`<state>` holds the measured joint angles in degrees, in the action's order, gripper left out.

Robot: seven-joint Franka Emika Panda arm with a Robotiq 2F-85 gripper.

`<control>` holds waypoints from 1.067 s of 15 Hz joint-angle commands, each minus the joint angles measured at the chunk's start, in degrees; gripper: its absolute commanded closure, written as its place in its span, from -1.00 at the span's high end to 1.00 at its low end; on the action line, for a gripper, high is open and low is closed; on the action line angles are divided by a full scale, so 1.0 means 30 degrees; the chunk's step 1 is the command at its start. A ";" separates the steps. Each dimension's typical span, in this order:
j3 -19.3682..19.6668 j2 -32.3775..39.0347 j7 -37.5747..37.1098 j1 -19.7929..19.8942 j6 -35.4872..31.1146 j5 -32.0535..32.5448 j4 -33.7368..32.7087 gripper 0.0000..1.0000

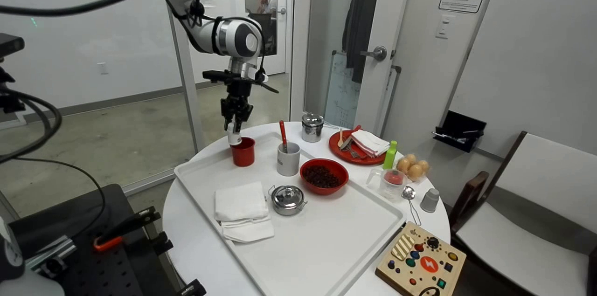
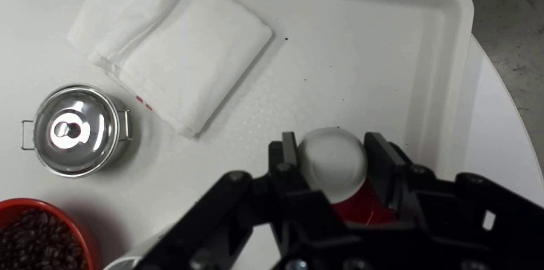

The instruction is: Put the salt cellar in the red cup

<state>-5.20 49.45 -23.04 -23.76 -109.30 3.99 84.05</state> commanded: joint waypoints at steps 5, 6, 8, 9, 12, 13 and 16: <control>0.0329 0.4041 0.1049 -0.0949 0.1460 0.1348 -0.5716 -0.62; 0.0361 0.4558 0.1159 -0.1004 0.1610 0.1382 -0.6375 -0.62; 0.0444 0.5434 0.1300 -0.1117 0.1821 0.1425 -0.7483 -0.62; 0.0475 0.5814 0.1382 -0.1148 0.1970 0.1404 -0.7986 -0.62; 0.0522 0.6666 0.1512 -0.1206 0.2470 0.1304 -0.9240 -0.29; 0.0530 0.6862 0.1535 -0.1212 0.2657 0.1279 -0.9572 0.35; 0.0519 0.7213 0.1616 -0.1184 0.3083 0.1186 -1.0275 0.65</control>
<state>-4.27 68.26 -19.31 -26.59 -103.41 7.25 58.95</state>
